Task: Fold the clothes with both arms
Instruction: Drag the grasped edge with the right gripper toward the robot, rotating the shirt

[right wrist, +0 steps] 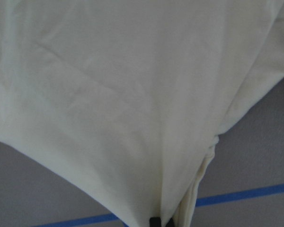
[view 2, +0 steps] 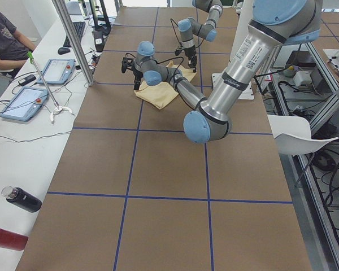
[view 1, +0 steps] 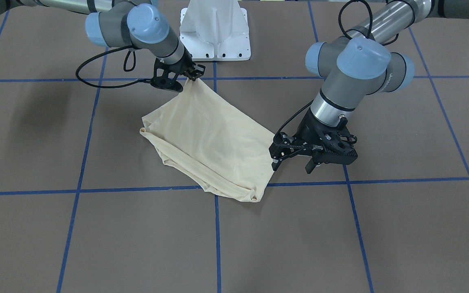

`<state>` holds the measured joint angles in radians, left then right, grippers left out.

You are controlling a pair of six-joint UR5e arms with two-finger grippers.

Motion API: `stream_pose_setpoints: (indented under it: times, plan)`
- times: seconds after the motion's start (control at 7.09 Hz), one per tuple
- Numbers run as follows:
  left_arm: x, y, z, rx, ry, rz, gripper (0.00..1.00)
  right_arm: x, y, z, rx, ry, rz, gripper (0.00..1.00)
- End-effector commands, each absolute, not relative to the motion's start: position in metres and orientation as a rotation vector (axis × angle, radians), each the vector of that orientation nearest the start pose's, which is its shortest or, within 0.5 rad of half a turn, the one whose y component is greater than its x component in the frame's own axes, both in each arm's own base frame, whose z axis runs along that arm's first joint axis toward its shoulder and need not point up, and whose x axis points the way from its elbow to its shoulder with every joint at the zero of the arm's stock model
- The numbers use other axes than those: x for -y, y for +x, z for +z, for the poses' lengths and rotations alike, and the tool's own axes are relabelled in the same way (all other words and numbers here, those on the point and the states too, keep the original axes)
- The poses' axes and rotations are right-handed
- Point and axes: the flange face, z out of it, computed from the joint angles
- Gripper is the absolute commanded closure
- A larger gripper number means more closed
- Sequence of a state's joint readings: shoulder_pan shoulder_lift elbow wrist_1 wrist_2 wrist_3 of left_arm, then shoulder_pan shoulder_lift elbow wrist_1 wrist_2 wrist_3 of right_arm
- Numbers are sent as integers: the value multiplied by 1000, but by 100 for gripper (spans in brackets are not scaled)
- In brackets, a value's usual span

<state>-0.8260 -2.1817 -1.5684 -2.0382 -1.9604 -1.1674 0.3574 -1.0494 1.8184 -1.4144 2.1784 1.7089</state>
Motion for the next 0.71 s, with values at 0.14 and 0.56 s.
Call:
stream_pose_setpoints:
  times: [0.14, 0.56]
  plan:
    - [576, 400, 244, -1066, 326, -169, 0, 226, -586, 189, 964, -537, 108, 6]
    - [567, 402, 254, -1062, 313, -166, 0, 303, -538, 191, 1014, -438, 230, 0]
